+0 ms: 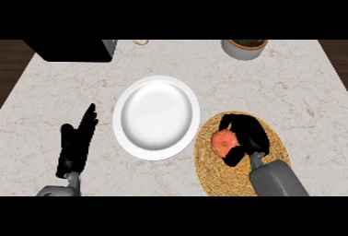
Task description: Pick the squash from the placemat and place it in the plate
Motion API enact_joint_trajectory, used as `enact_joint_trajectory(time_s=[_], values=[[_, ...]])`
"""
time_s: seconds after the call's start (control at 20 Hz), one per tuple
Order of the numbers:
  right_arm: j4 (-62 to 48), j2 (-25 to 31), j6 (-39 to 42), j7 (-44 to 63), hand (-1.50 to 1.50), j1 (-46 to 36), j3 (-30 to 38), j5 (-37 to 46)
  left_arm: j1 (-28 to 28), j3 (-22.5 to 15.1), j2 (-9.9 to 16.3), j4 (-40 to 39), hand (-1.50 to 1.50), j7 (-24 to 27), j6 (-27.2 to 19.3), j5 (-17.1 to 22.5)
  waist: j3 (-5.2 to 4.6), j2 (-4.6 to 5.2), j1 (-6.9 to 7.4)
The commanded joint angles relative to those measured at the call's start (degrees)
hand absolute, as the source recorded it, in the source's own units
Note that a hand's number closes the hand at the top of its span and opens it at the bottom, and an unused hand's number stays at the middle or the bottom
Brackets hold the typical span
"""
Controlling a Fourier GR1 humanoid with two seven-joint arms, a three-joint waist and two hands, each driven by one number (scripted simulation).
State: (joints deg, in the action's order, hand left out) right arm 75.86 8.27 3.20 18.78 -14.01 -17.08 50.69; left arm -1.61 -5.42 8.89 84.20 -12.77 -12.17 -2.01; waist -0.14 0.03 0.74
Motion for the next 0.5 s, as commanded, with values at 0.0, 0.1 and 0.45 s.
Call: enact_joint_trajectory(time_s=[0.0,0.1,0.45], values=[[-1.3,-7.9,-5.3,15.1,1.5,-7.2,-9.6,2.7,-2.2,-1.3,0.0,0.1,0.0,-0.7,1.4,-0.1,0.11,0.39,3.92],[-2.5,-8.0,-6.4,18.8,1.5,-10.7,-11.6,1.9,-3.1,-3.0,-1.0,-0.7,0.0,0.2,2.1,-0.6,0.04,1.04,6.48],[-5.1,-8.2,-14.0,39.3,1.5,-27.3,-19.4,5.9,-5.9,-2.3,-0.3,-2.1,0.0,-0.4,3.8,0.2,-0.07,0.85,8.23]])
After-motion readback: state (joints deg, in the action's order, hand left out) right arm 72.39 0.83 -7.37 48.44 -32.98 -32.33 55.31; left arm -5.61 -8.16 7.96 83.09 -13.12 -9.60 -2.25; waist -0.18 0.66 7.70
